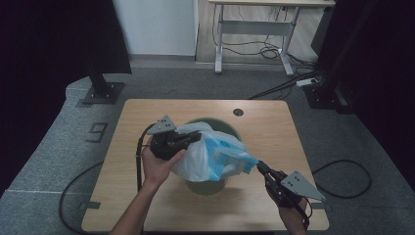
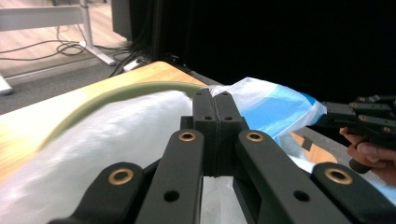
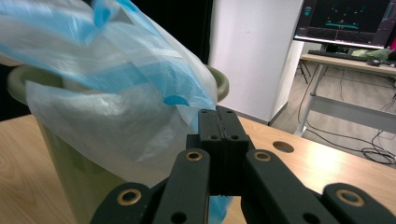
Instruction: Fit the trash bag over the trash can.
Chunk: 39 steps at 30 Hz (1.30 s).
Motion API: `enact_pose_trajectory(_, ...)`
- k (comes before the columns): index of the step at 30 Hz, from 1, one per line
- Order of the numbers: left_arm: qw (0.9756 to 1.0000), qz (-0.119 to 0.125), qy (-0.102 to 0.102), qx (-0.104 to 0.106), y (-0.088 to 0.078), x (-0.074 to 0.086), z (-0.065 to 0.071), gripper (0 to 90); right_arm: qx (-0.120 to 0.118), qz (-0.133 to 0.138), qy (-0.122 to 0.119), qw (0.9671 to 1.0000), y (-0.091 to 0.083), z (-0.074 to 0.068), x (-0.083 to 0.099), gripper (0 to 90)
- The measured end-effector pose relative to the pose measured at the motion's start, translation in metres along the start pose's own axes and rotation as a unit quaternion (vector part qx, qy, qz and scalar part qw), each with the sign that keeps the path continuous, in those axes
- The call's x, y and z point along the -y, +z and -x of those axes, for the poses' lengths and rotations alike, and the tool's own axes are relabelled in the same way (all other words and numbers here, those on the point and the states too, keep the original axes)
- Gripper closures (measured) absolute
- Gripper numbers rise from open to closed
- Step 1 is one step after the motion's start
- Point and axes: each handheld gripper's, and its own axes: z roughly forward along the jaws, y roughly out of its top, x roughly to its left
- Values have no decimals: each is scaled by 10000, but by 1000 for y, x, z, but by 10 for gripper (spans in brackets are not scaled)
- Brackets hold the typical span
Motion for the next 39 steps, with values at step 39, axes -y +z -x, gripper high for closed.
enact_pose_trajectory(39,9973,491,-495,-220,-86,46,-32,898,200,-272,-78,9994,-6,14,20,887)
